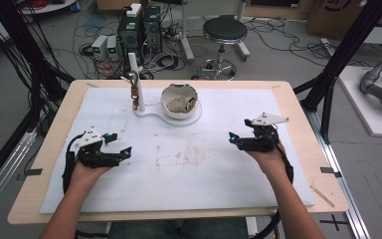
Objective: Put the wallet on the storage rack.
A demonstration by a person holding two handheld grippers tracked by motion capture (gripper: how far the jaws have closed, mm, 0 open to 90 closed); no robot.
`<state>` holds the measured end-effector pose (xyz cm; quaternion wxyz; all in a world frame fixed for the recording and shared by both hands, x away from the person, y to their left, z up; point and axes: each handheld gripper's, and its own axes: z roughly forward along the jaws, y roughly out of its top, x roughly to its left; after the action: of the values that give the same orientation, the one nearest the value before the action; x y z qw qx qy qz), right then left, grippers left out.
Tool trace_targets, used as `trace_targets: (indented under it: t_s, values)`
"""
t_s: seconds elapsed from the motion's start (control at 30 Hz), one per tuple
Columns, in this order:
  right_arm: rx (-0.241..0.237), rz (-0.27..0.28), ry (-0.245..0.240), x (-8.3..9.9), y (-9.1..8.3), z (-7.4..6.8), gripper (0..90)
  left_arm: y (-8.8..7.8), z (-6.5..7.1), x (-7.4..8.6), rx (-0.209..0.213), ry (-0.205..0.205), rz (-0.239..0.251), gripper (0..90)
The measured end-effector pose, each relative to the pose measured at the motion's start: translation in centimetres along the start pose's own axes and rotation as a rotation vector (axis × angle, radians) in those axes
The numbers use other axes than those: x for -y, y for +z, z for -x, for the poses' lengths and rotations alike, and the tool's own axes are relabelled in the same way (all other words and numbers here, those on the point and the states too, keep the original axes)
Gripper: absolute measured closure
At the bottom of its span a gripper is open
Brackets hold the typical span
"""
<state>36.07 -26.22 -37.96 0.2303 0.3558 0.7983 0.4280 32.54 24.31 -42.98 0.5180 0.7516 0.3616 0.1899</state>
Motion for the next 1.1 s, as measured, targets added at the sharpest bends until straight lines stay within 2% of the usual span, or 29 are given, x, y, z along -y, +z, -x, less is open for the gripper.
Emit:
trace_targets:
  t_s: [0.07, 0.1, 0.37, 0.43, 0.6, 0.73, 0.87, 1.1]
  values:
    - [0.002, -0.007, -0.009, 0.9, -0.1, 0.0, 21.7, 0.0, -0.1, 0.1, 0.005, -0.002, -0.005, 18.7]
    - [0.001, -0.001, 0.002, 1.6, -0.2, 0.0, 21.7, 0.0, -0.1, 0.1, 0.005, 0.0, -0.008, 18.7]
    - [0.01, 0.01, 0.028, 3.7, -0.5, 0.2, 21.6, 0.3, 0.0, -0.1, -0.001, -0.007, 0.003, 18.7]
    - [0.017, -0.006, 0.035, 3.9, -0.6, 0.3, 21.2, 0.5, 0.0, -0.1, -0.005, -0.003, 0.002, 18.7]
    - [0.031, 0.01, 0.033, 4.4, -0.8, 0.6, 21.3, 0.6, 0.0, -0.1, -0.003, 0.013, -0.001, 18.7]
    - [0.034, -0.023, 0.054, 5.3, -0.4, 0.9, 21.3, 0.8, -0.1, -0.3, -0.005, 0.018, -0.003, 18.7]
    - [0.037, -0.019, 0.061, 5.3, -0.4, 0.9, 21.3, 0.9, -0.1, -0.3, 0.004, 0.027, -0.003, 18.7]
    - [0.045, -0.02, 0.047, 5.4, -0.4, 0.8, 21.3, 0.9, 0.0, -0.3, -0.001, 0.026, -0.005, 18.7]
